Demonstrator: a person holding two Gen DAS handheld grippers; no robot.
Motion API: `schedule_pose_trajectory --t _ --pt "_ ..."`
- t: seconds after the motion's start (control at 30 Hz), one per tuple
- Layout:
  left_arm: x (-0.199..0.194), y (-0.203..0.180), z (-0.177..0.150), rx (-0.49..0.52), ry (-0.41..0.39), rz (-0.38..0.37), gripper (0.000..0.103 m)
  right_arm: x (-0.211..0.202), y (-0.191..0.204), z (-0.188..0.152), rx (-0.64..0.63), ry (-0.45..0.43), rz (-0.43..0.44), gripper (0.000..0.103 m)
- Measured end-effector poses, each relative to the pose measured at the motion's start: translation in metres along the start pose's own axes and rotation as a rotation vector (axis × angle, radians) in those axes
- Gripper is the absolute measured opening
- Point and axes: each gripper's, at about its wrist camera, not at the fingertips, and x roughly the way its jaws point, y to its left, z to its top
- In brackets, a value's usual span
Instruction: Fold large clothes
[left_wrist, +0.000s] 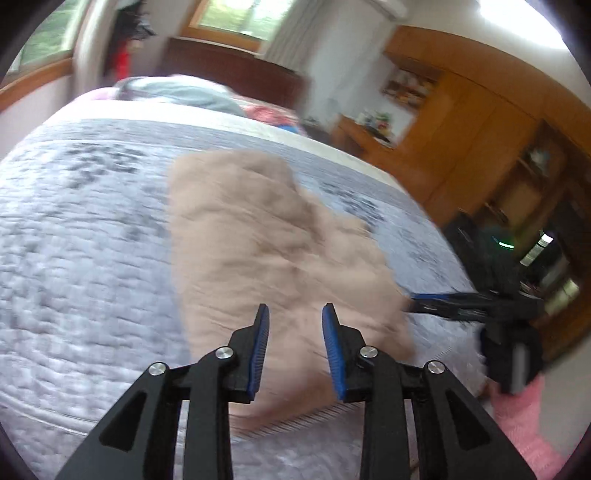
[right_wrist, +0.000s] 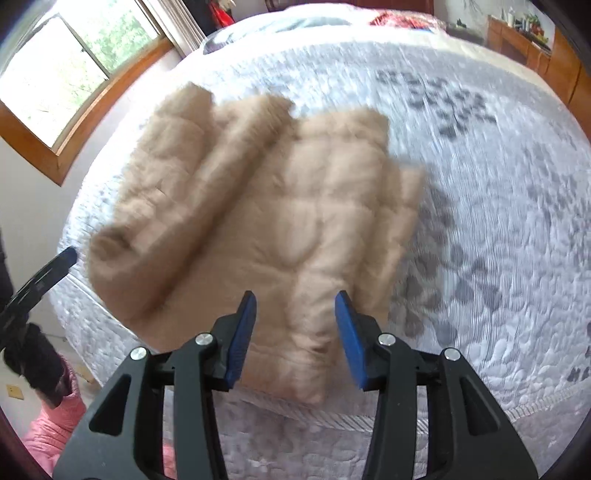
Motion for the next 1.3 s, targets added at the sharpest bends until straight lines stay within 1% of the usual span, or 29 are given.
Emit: schedule_pose_trajectory --t 0.03,0.07,0.1,0.13,0.17,0.2,0.27,0.3,0.37,0.43,0.5,0.6,0.67,0.73,0.77,0.83,0.87,0.93,0.97,1.03,1.13,1.2,1.3 --pt "0.001 0.005 0.006 -0.009 0.001 0.089 0.028 -0.006 0.007 0.005 -0.003 -0.008 0.012 0.055" --pt "0.004 0.009 0.011 -0.007 0.003 0.146 0.028 -0.008 0.010 0.010 -0.010 -0.014 0.021 0.056" --pt "0.007 0.012 0.016 -0.006 0.009 0.182 0.028 -0.012 0.017 0.015 -0.020 -0.019 0.033 0.061" --pt "0.012 0.016 0.019 -0.015 0.023 0.206 0.028 -0.015 0.029 0.025 -0.033 -0.017 0.052 0.071" --pt "0.018 0.021 0.020 -0.029 0.042 0.224 0.028 -0.016 0.033 0.029 -0.036 -0.009 0.066 0.076" --pt "0.023 0.025 0.020 -0.038 0.056 0.236 0.028 -0.013 0.038 0.038 -0.036 0.009 0.084 0.079" --pt "0.036 0.028 0.022 -0.045 0.081 0.280 0.028 -0.002 0.050 0.049 -0.018 0.064 0.125 0.079" --pt "0.042 0.029 0.022 -0.048 0.090 0.295 0.028 0.006 0.055 0.055 -0.005 0.097 0.142 0.079" --pt "0.053 0.033 0.018 -0.053 0.117 0.293 0.028 0.017 0.064 0.061 0.001 0.138 0.147 0.079" --pt "0.061 0.034 0.015 -0.045 0.136 0.291 0.028 0.026 0.073 0.063 0.001 0.161 0.149 0.079" --pt "0.066 0.030 0.013 -0.026 0.131 0.298 0.028 0.034 0.080 0.065 -0.005 0.186 0.153 0.079" --pt "0.069 0.029 0.012 -0.025 0.129 0.293 0.028 0.049 0.089 0.063 -0.027 0.223 0.124 0.081" --pt "0.070 0.031 0.011 -0.032 0.129 0.285 0.028 0.060 0.094 0.061 -0.046 0.234 0.100 0.078" --pt "0.070 0.032 0.012 -0.033 0.127 0.280 0.028 0.069 0.099 0.059 -0.072 0.239 0.060 0.067" --pt "0.070 0.033 0.012 -0.033 0.126 0.278 0.028 0.073 0.100 0.056 -0.082 0.238 0.041 0.066" --pt "0.070 0.033 0.011 -0.034 0.126 0.275 0.028 0.078 0.101 0.053 -0.100 0.228 0.026 0.059" --pt "0.070 0.033 0.011 -0.033 0.126 0.275 0.028 0.078 0.100 0.052 -0.108 0.218 0.025 0.058" --pt "0.069 0.030 0.011 -0.029 0.124 0.280 0.028 0.077 0.099 0.046 -0.126 0.190 0.029 0.050" --pt "0.069 0.029 0.011 -0.025 0.122 0.283 0.028 0.076 0.099 0.044 -0.134 0.179 0.029 0.048" --pt "0.068 0.026 0.010 -0.015 0.117 0.288 0.028 0.075 0.100 0.039 -0.160 0.151 0.023 0.038" --pt "0.066 0.022 0.009 -0.004 0.110 0.303 0.028 0.070 0.101 0.032 -0.187 0.113 0.028 0.028" --pt "0.065 0.021 0.008 0.001 0.107 0.307 0.028 0.068 0.099 0.033 -0.195 0.097 0.038 0.025" --pt "0.062 0.019 0.008 0.006 0.098 0.309 0.028 0.064 0.101 0.034 -0.198 0.081 0.052 0.023"
